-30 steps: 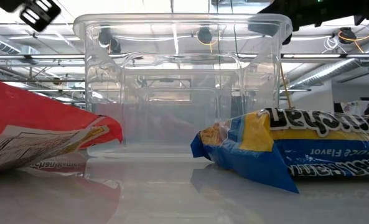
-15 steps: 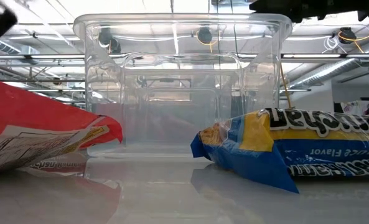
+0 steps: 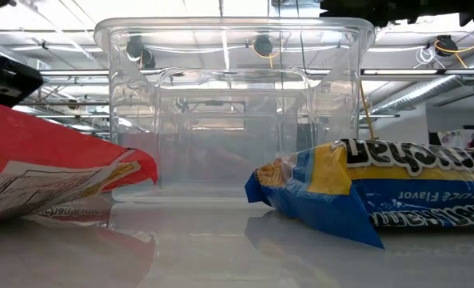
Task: Sort Maruchan noodles
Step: Put the orange noodle pack into the top transparent bin
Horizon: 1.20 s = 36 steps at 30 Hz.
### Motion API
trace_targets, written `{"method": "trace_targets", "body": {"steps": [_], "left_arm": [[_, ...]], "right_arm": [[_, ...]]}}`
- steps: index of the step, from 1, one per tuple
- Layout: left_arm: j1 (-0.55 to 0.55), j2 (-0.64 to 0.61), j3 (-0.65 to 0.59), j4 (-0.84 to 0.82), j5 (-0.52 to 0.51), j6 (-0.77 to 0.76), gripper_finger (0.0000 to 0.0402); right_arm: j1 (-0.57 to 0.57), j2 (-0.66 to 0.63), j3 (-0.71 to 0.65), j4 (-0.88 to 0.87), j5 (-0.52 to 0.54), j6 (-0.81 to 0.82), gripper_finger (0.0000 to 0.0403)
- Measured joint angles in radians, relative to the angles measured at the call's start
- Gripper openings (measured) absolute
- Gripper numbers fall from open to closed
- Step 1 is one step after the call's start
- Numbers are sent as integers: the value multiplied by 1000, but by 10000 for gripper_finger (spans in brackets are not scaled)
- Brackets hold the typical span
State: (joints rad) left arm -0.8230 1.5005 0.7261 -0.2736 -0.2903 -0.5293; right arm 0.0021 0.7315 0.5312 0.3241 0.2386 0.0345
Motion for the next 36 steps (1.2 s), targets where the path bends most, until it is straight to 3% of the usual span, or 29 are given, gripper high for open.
{"method": "trace_targets", "body": {"steps": [7, 11, 19, 28, 32, 36], "left_arm": [[19, 0, 0, -43, -7, 73, 171], [40, 29, 0, -40, 50, 132, 171], [39, 95, 0, 49, 45, 258, 171], [37, 164, 4, 125, 39, 210, 168], [35, 188, 5, 171, 15, 194, 134], [35, 191, 4, 207, -10, 194, 66]], "right_arm": [[0, 0, 0, -8, 0, -15, 139], [0, 0, 0, -30, 0, 7, 139], [0, 0, 0, -75, 0, 54, 139], [0, 0, 0, -75, -3, 58, 139], [0, 0, 0, -75, -3, 58, 139], [0, 0, 0, -75, -3, 56, 139]]}}
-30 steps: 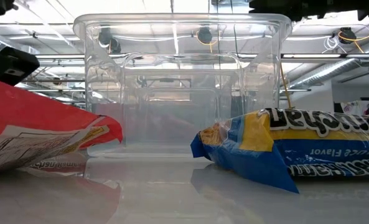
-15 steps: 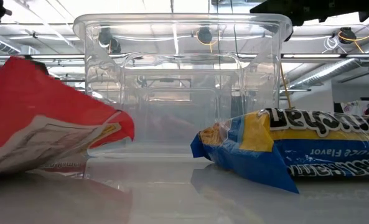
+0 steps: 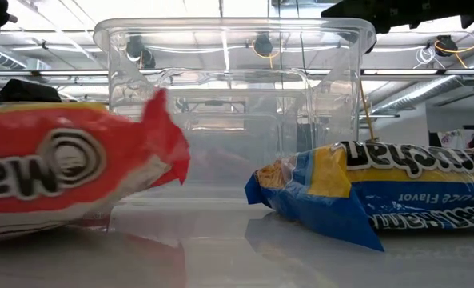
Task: Sort Maruchan noodles
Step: Put the orange noodle pack into the top transparent bin
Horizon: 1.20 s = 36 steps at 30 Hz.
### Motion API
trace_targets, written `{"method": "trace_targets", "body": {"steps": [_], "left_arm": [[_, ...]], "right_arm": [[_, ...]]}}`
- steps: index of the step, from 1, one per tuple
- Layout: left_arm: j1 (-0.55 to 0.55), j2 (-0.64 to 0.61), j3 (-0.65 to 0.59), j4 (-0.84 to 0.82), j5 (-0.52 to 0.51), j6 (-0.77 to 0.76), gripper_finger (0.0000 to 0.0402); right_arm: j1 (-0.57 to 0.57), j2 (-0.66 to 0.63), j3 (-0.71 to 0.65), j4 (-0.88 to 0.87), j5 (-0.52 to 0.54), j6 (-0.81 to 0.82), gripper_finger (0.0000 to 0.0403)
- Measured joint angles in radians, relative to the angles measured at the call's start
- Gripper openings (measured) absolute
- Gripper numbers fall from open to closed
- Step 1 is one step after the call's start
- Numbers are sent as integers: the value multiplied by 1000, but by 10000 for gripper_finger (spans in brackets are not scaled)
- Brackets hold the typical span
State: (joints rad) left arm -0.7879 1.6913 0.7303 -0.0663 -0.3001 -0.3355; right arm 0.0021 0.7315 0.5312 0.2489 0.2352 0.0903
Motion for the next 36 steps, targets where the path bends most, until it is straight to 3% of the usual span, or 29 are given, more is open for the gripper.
{"method": "trace_targets", "body": {"steps": [3, 5, 10, 20, 28, 36], "left_arm": [[1, 1, -1, 5, -15, -7, 14], [-1, 2, -1, 5, -36, -16, 7], [-8, -20, -6, -19, -114, 2, 3], [-13, -200, -6, -116, -303, 54, 1], [-19, -310, -5, -124, -355, 139, 1], [-19, -360, -5, -105, -382, 226, 0]], "right_arm": [[0, 0, 0, 0, 0, 0, 139], [0, 0, 0, 0, 0, 0, 139], [0, 0, 0, 0, 0, 0, 139], [0, 0, 0, 15, 5, 5, 139], [0, 13, 0, 19, 30, 46, 139], [0, 105, 0, 77, 30, 107, 139]]}}
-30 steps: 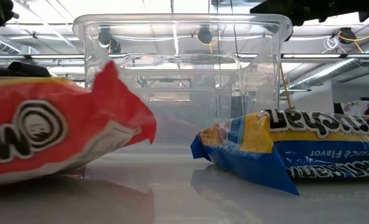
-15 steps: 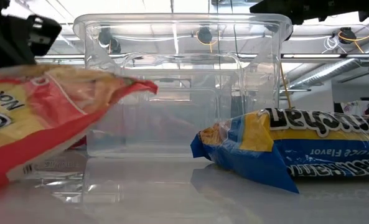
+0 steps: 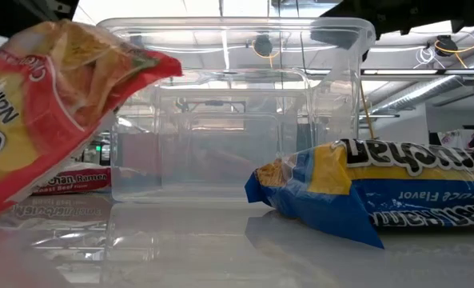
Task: Sort Maruchan noodles
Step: Put the orange noodle pack into the top transparent bin
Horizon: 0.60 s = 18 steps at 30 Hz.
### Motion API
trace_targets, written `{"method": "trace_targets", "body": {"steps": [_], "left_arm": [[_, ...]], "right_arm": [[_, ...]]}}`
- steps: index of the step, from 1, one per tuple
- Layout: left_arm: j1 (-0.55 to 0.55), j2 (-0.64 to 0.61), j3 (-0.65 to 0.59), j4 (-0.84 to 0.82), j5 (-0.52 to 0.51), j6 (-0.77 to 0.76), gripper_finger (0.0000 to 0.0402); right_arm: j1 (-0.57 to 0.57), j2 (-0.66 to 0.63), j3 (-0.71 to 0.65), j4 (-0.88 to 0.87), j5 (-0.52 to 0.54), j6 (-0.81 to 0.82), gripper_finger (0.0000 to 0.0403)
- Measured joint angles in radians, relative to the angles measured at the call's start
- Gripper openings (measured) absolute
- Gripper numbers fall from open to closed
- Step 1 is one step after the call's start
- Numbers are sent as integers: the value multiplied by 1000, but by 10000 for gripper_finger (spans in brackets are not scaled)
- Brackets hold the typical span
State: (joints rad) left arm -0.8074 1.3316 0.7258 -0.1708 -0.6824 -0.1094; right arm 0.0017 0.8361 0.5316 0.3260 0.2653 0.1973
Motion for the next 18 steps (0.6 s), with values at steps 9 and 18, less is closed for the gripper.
{"method": "trace_targets", "body": {"steps": [9, 18], "left_arm": [[0, -59, 0, 16, -29, 56, 0], [-14, -114, 0, 40, -37, 112, 0]], "right_arm": [[0, 105, 0, 172, 0, 1, 139], [0, 153, 0, 231, -1, 8, 139]]}}
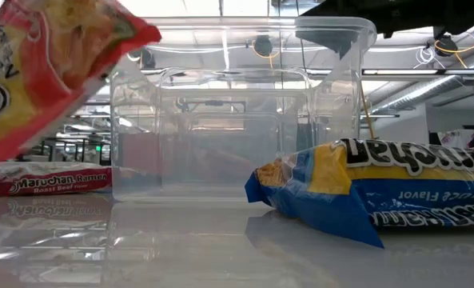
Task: Sort Maruchan noodles
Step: Put the orange noodle pack into the top transparent bin
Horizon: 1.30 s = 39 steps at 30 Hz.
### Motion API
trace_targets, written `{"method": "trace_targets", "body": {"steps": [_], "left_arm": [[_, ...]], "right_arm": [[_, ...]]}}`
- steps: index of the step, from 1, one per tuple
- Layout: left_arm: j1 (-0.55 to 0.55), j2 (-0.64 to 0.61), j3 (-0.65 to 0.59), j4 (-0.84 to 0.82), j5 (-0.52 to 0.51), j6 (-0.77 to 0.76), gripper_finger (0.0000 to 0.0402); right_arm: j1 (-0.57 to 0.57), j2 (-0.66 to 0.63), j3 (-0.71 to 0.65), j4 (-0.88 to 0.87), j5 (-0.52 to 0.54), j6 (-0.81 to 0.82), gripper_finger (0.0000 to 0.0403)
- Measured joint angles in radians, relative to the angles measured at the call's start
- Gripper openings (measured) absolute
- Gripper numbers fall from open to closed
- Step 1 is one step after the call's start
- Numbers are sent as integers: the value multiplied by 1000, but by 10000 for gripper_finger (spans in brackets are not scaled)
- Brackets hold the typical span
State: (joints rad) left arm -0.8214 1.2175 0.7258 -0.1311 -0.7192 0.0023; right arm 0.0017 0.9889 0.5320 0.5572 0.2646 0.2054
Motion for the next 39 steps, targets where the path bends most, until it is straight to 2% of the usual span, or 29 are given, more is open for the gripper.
{"method": "trace_targets", "body": {"steps": [7, 13, 21, 28, 32, 39], "left_arm": [[-21, -60, 0, 37, -35, 52, 0], [11, -127, 0, 77, -125, 147, 0], [146, -203, 1, 161, -150, 273, 0], [294, -227, 2, 280, -150, 391, 0], [377, -226, 2, 348, -144, 451, 0], [492, -225, 2, 395, -119, 469, 0]], "right_arm": [[1, 8, 0, 10, 0, 20, 139], [44, 10, 6, 59, 1, 11, 139], [139, 96, 125, 27, 74, -89, 139], [151, 231, 200, 26, 75, -89, 141], [151, 331, 269, 22, 74, -87, 165], [155, 474, 389, -15, 74, -90, 250]]}}
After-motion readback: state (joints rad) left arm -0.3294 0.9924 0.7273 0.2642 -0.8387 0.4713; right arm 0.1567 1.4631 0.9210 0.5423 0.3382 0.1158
